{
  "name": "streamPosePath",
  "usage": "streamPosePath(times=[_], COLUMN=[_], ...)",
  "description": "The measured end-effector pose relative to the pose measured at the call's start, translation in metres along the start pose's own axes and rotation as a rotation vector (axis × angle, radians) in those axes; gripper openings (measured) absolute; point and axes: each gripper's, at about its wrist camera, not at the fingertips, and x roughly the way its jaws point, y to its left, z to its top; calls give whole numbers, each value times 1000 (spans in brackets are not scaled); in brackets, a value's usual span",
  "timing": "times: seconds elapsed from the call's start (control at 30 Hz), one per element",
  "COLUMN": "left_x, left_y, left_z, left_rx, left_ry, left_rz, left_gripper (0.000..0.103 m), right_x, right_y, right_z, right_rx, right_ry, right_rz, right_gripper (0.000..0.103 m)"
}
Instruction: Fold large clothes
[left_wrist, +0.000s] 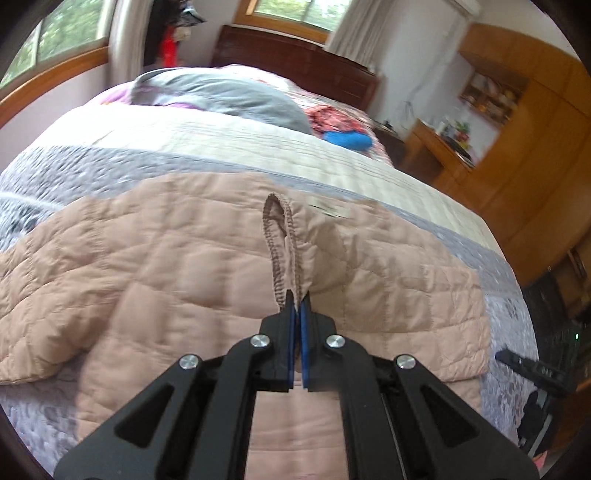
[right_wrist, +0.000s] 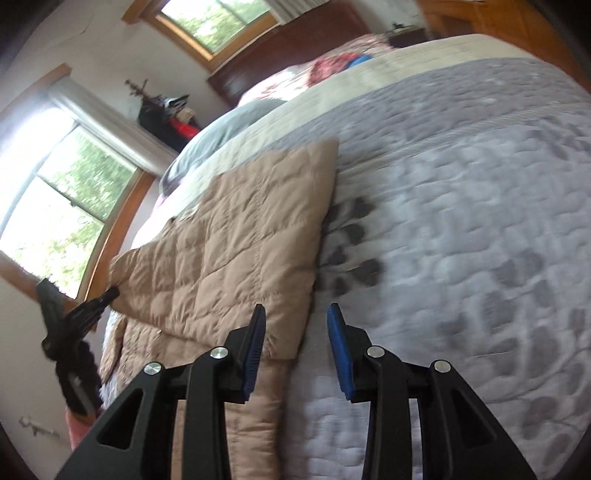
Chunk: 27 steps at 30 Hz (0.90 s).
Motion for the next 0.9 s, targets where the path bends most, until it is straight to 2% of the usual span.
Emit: streamPosePath(times=[0.1, 0.23, 0.33, 0.43, 0.6, 0.63, 0.7, 0.73, 0.77, 0.83, 0.9], left_x=[1, 29, 46, 55, 52, 49, 34, 19, 11, -2, -1], left_y=[21, 42, 53, 59, 57, 58, 62, 60, 57, 41, 22], left_z=[2, -6, -15, -23, -25, -24, -17, -15, -12, -6, -2], left_rx=[-39, -54, -54, -42, -29, -38, -62, -65, -62, -34, 5], left_ry=[-4, 82, 116, 106, 87, 86, 57, 8, -24, -57, -35], left_rz=[36, 59, 66, 63, 68, 64, 80, 105, 124, 120, 98], left_gripper=[1, 1, 2, 4, 6, 8, 20, 31, 37, 37, 40], right_x=[12, 32, 44, 51, 52, 52, 35, 23, 15, 3, 9], right_y=[15, 25, 26, 19, 29, 34, 46, 54, 59, 74, 92], right_z=[1, 2, 2, -2, -7, -5, -4, -1, -2, 3, 9], right_rx=[-41, -75, -77, -76, -122, -125, -142, -160, -170, -178, -187], right_ry=[20, 49, 75, 83, 65, 59, 13, -20, -42, -65, -28], right_rz=[-1, -62, -119, -117, -150, -155, -176, -195, -207, -190, -139], right_gripper=[36, 36, 36, 36, 37, 38, 41, 41, 42, 43, 43])
